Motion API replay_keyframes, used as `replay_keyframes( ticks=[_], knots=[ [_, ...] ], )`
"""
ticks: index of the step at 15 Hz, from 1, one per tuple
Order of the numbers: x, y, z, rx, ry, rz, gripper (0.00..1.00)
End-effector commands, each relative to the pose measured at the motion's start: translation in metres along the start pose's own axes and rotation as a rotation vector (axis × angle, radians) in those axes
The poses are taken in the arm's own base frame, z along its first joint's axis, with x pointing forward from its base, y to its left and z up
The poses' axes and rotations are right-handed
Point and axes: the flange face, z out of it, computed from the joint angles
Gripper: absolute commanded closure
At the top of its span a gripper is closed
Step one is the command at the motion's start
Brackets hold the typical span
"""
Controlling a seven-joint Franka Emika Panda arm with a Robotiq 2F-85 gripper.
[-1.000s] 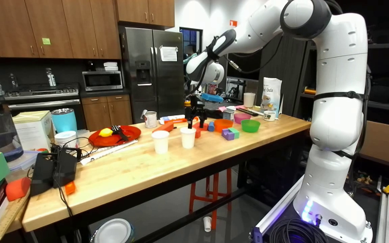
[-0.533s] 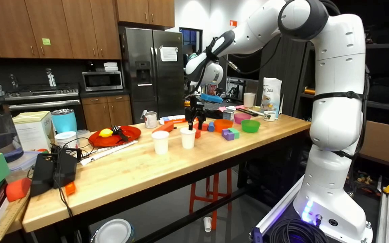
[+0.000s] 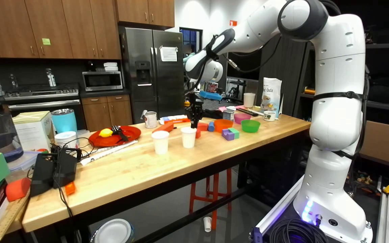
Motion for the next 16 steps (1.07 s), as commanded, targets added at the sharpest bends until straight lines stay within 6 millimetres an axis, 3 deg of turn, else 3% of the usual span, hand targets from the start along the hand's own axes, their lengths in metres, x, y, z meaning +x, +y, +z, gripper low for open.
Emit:
replay_keyframes(
  ticks=[1,9,12,16],
  knots=[
    [0.004,0.000,-0.009,-0.003,0.007,0.006,1.00],
    [-0.006,0.003,-0.025,-0.028,0.028,0.020,0.99],
    [-0.024,0.006,-0.056,-0.114,0.076,0.056,0.99],
    [-0.056,0.005,-0.119,-0.291,0.165,0.094,0.99]
  ],
)
